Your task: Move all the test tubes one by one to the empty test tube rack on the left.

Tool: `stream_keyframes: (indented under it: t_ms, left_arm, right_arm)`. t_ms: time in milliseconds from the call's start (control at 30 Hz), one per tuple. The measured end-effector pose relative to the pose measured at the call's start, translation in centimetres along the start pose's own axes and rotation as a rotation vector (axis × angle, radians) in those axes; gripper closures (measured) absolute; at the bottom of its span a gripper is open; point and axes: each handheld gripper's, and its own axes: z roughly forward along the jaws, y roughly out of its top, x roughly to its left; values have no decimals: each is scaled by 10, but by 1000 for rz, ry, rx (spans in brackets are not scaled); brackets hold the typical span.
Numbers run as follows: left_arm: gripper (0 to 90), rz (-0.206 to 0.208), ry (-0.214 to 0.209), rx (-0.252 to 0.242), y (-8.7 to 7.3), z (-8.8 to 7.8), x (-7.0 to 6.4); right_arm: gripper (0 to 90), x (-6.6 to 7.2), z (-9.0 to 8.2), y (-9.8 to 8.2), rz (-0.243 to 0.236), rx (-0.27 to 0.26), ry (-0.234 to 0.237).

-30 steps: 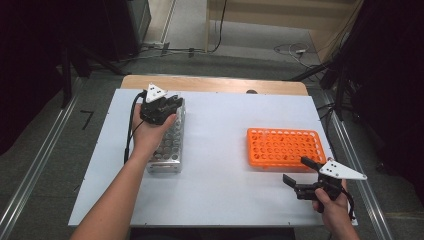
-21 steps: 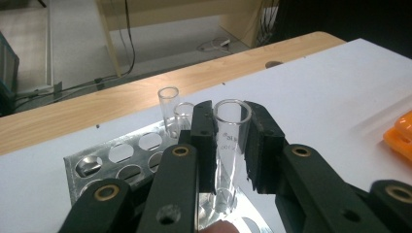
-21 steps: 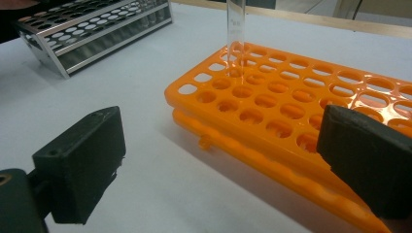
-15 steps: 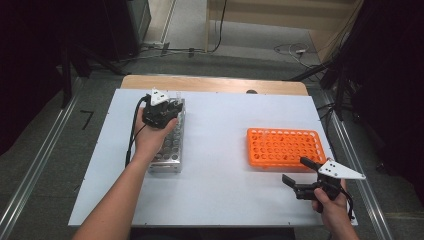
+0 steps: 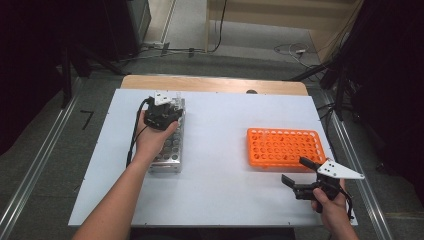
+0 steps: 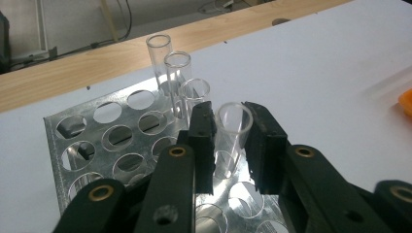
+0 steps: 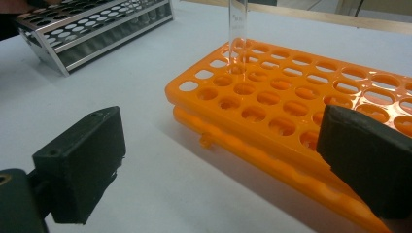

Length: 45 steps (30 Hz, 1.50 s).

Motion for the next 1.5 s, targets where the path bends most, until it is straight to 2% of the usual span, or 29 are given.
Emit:
stream_keyframes:
  t_ms: [67, 233, 467, 633, 800, 967, 1133, 1400, 1500]
  left_arm:
    - [683, -5, 0, -5, 0, -1, 0]
    - [508, -31, -11, -24, 1, -6, 1]
    - [332, -79, -60, -86, -1, -24, 0]
    - [202, -72, -94, -111, -7, -41, -4]
    - [119, -76, -117, -126, -15, -55, -8]
    - [51, -70, -117, -143, -23, -70, -10]
    - [0, -55, -137, -154, -34, -82, -14]
    - [0, -59, -176, -185, -53, -99, -25]
    - [0, -58, -183, -188, -60, -104, -30]
  right_arm:
    - [22, 0, 0, 0, 0, 0, -1]
    - [23, 0, 0, 0, 0, 0, -1]
    - [23, 1, 0, 0, 0, 0, -2]
    - [23, 1, 0, 1, -3, 0, -2]
    - [23, 2, 1, 1, -3, 4, -3]
    - [23, 3, 2, 2, 1, 9, -9]
    - [23, 3, 4, 2, 9, 20, -24]
    - [23, 7, 8, 8, 10, 24, -32]
    - [23, 7, 12, 13, 22, 39, -58]
